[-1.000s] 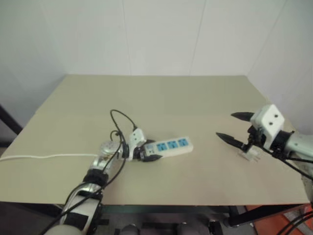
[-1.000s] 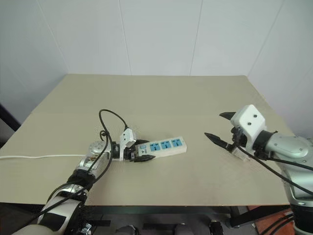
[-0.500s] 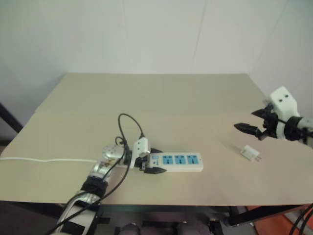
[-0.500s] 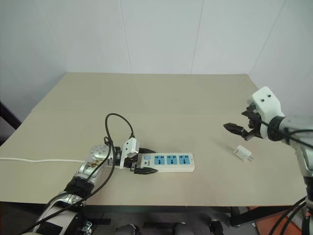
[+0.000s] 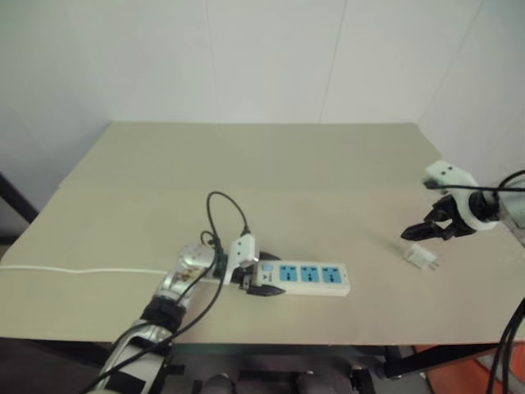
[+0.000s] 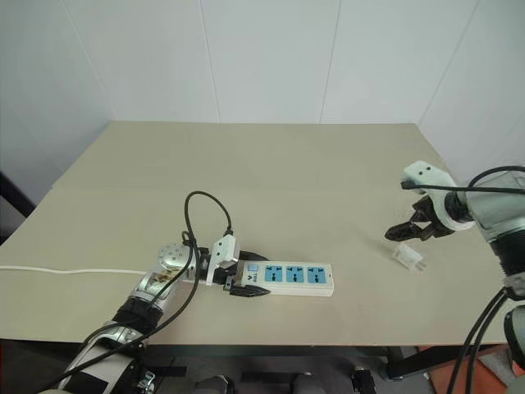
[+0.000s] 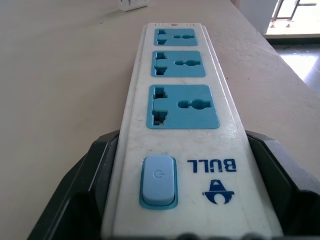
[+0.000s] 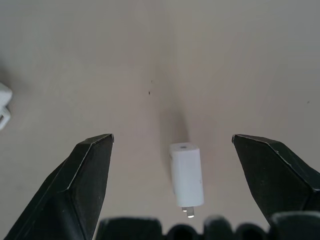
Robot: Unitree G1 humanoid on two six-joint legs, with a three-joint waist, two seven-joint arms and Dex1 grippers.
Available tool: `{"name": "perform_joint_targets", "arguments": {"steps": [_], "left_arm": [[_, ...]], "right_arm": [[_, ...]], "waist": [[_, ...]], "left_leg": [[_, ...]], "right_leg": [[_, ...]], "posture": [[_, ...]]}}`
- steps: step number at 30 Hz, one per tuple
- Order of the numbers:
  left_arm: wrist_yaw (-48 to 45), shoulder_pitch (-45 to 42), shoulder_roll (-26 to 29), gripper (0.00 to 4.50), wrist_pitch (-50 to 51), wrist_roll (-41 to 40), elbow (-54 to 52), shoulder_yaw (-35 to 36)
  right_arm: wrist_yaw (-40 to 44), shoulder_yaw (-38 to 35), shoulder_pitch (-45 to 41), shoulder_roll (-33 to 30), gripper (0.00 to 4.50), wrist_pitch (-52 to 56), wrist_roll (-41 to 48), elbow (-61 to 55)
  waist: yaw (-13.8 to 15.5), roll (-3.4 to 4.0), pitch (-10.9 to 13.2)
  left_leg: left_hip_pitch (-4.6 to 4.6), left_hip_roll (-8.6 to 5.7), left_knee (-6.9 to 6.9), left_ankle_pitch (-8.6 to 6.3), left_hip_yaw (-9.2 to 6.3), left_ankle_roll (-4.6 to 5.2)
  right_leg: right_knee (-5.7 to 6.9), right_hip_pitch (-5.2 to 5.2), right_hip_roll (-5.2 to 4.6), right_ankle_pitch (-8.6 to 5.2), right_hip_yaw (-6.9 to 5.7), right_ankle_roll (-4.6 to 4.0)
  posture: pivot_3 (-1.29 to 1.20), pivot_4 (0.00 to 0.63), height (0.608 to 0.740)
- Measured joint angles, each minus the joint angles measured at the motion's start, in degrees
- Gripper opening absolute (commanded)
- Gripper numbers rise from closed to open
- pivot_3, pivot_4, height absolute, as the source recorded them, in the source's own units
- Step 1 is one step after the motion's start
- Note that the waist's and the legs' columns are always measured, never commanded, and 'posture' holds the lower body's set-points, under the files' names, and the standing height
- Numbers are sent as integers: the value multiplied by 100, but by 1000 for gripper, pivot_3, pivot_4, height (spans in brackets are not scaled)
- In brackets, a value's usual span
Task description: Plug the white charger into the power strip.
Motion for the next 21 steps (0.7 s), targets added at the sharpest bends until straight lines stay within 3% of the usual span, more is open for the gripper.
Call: {"name": "perform_joint_targets", "arguments": {"steps": [21], "left_arm": [[244,434,208,3308,673,-114,-869,-19]], "right_arm": [[365,261,-389,1246,4500,-1890,-1584,2767]], "waist": [[-104,9,1]], "left_leg": [[5,-1,1,0,-1,0]], "right_leg": [[10,1,1,2,3,-3]], "posture": [[0,150,740]]}}
